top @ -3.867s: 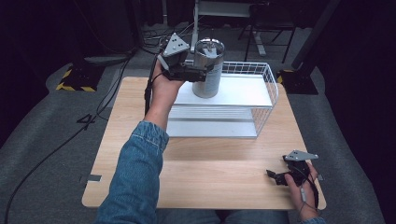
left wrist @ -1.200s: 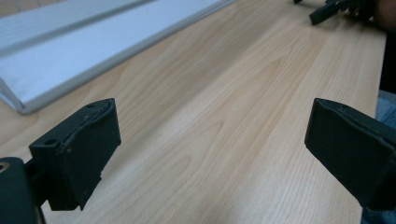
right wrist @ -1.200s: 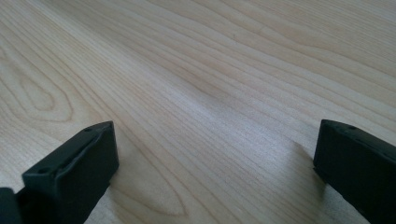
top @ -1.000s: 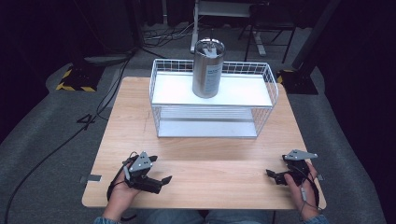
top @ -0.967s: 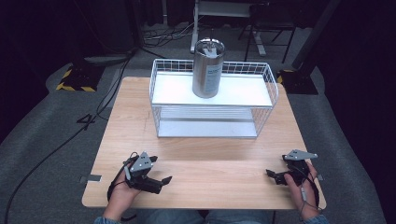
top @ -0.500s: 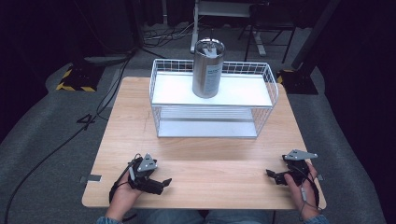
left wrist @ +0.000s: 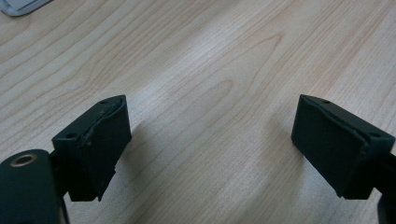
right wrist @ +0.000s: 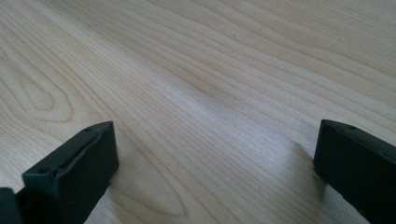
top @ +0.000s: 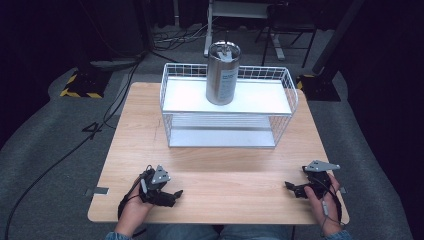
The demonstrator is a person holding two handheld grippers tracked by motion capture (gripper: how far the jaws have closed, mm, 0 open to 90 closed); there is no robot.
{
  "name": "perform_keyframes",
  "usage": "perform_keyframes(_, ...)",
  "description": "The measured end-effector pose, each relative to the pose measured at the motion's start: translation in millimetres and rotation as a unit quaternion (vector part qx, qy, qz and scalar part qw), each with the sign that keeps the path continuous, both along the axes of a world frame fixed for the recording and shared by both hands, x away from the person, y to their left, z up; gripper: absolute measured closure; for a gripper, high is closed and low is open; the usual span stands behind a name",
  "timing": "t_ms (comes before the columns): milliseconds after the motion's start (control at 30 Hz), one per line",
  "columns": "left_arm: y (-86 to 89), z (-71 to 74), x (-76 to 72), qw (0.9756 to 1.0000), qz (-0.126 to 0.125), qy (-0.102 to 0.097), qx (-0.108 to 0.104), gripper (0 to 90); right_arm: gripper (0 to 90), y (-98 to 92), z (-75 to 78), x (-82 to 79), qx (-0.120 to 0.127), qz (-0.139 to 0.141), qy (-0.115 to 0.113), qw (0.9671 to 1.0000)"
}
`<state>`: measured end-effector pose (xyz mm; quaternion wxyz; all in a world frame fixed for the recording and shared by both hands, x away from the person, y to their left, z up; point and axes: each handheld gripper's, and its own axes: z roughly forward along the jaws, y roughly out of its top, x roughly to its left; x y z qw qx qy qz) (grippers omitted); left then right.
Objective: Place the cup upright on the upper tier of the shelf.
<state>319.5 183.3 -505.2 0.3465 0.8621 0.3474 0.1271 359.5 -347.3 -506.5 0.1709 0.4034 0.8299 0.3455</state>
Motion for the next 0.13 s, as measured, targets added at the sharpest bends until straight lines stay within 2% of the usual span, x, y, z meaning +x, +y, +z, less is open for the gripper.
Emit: perform_keyframes(133, 0.0, 0.0, 0.1, 1.0000, 0.001, 0.000, 0.000, 11.8, 0.3, 0.0, 0.0, 0.0, 0.000, 0.000, 0.000, 1.0000)
